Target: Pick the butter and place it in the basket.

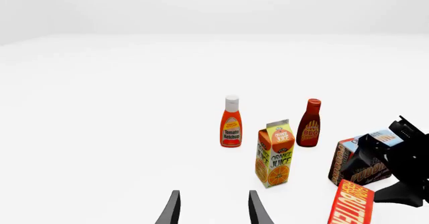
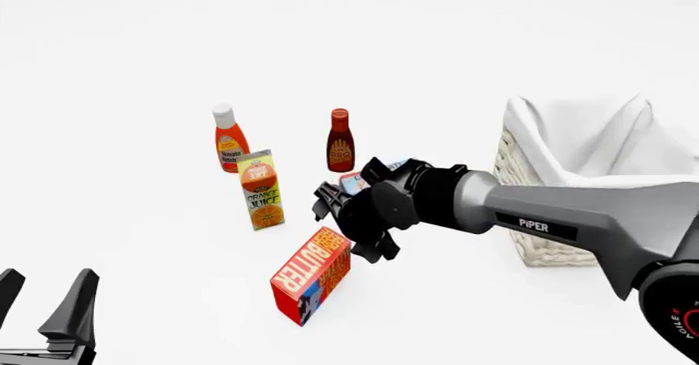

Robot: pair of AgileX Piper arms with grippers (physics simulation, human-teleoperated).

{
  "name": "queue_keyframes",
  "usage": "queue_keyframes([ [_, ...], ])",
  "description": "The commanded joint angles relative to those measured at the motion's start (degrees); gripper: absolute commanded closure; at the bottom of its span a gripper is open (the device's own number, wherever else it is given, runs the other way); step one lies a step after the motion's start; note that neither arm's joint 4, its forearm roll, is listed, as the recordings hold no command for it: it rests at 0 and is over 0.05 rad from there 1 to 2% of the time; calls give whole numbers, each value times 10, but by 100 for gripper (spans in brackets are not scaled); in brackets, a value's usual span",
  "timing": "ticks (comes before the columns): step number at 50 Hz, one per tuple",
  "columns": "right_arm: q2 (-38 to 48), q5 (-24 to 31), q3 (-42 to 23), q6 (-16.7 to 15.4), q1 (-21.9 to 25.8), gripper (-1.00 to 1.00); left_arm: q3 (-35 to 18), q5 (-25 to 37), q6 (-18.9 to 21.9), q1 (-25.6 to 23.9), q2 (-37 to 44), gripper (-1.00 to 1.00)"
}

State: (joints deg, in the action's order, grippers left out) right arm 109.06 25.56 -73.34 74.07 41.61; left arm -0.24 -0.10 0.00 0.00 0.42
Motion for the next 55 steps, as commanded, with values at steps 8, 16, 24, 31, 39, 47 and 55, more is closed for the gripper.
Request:
queue_keyframes([
  [8,14,-10,2,10,-1,-100,0,0,0,0,0,-100],
  [16,20,-17,4,18,-1,-100,0,0,0,0,0,-100],
  [24,24,-22,8,26,2,-100,0,0,0,0,0,-100],
  [31,28,-25,9,29,6,-100,0,0,0,0,0,-100],
  [39,34,-28,6,33,12,-100,0,0,0,0,0,-100],
  [47,41,-29,0,35,17,-100,0,0,0,0,0,-100],
  [55,46,-31,-5,38,20,-100,0,0,0,0,0,-100],
])
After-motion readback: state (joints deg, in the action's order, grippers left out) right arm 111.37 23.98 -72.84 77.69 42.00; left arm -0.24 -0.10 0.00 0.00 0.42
